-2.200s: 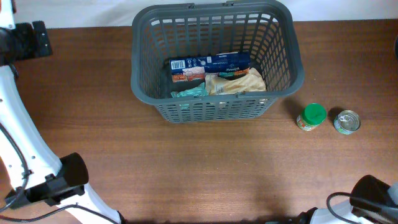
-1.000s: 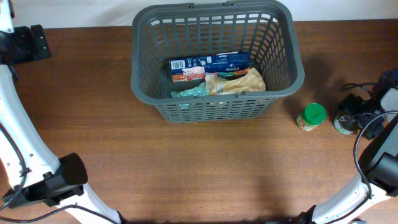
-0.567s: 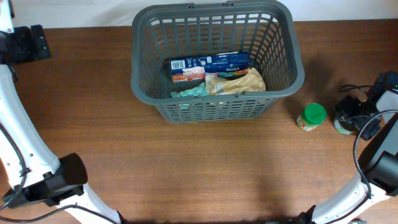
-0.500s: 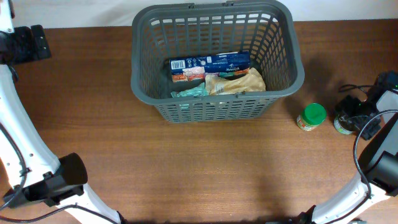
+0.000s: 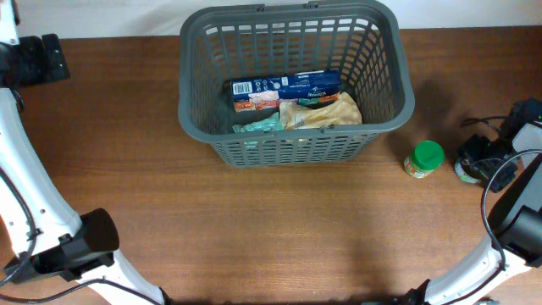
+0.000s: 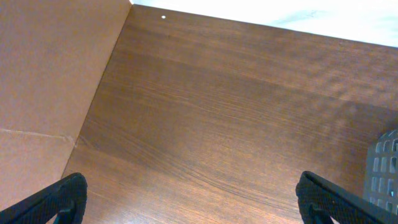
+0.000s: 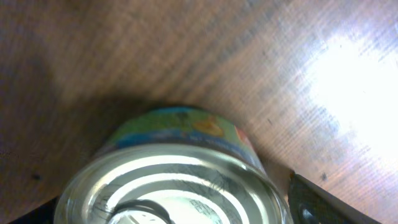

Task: Pack container
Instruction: 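Lower the right gripper onto the tin can and grasp it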

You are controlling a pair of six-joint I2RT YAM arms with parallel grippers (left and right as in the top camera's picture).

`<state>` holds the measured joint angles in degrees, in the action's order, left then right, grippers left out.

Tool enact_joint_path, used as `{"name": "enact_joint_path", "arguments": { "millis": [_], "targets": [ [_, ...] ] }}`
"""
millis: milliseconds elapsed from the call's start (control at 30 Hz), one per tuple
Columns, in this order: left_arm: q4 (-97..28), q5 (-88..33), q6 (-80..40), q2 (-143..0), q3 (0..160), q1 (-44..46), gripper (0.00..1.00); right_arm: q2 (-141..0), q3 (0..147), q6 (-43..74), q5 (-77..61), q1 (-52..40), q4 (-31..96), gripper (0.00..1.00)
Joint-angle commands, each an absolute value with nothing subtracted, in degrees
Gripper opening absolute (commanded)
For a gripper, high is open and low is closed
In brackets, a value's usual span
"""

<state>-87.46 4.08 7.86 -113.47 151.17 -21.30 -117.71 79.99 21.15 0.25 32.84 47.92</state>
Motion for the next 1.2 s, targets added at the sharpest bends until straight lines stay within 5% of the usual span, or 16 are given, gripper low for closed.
{"name": "enact_joint_path", "arguments": {
  "millis": [0,433,833,1167],
  "targets": [
    [-87.53,3.92,7.31,-113.78,151.00,-21.54,0.99,-117.64,79.29,23.24,3.57,32.51,48.60,0.88],
    [-87.53,3.92,7.31,-113.78,151.00,-21.54,0.99,-117.64,79.29,23.24,4.56,32.51,46.87,0.91],
    [-87.50,3.90,7.31,-113.78,151.00,-21.54,0.99,-117.64,79.29,23.51,4.58,28.97,46.92,0.69],
    [-87.53,3.92,7.31,-113.78,151.00,-21.54,0.99,-117.64,79.29,23.46,4.58,28.12,47.13,0.63]
  ]
}}
